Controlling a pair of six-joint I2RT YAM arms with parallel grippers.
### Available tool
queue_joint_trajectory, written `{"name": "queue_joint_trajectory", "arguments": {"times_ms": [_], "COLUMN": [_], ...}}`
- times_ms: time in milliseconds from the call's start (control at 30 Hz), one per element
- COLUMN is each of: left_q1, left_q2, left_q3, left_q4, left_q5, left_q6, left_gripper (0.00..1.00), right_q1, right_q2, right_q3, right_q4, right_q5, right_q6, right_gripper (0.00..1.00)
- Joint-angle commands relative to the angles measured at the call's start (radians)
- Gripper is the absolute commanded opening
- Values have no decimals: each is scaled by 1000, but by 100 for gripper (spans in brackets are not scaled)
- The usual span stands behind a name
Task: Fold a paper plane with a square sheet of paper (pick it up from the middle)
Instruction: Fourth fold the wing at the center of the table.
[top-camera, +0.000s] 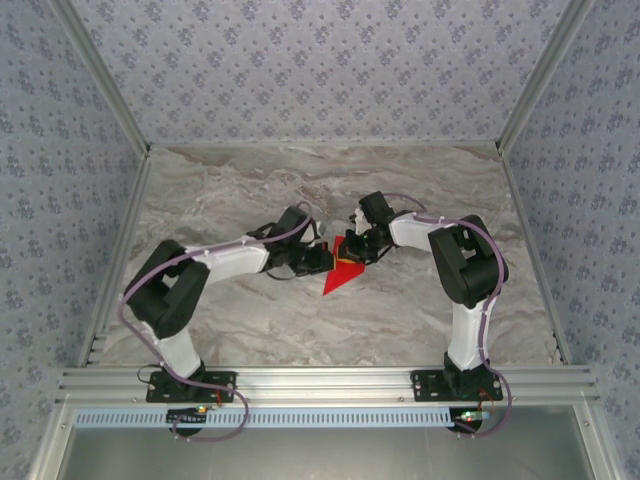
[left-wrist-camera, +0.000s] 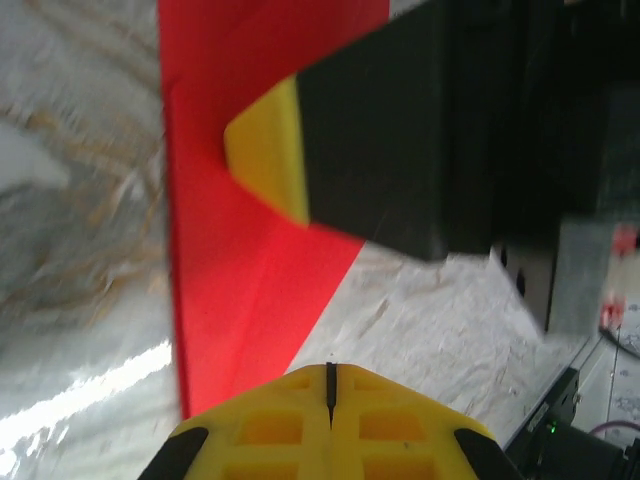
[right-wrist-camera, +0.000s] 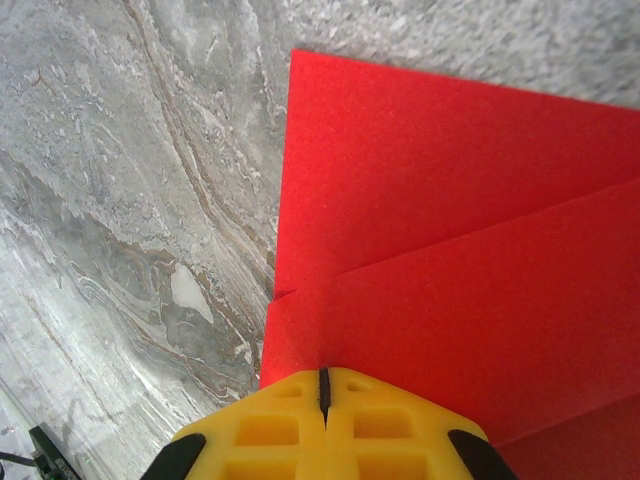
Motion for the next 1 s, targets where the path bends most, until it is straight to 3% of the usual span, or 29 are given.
{"name": "queue_joint_trajectory", "arguments": {"times_ms": [0,333,767,967], "left_q1": [0,-19,-81,-76], "left_q2": [84,131,-5,-74], "left_q3": [37,-4,-207,-212], "left_q4": [8,-19,-92,-125], "left_q5": [-2,24,41,20], "left_q6": [-7,3,73,92], "left_gripper": [0,0,0,0], "right_q1": [-6,-7,-11,-10], "right_q2": [81,83,109,107], "right_q3": [-31,-38,-26,-22], "right_q4": [-103,-108,-136,-136], "right_q5": [154,166,202,196], "right_q6": [-15,-11,15,14], "right_gripper": [0,0,0,0]}}
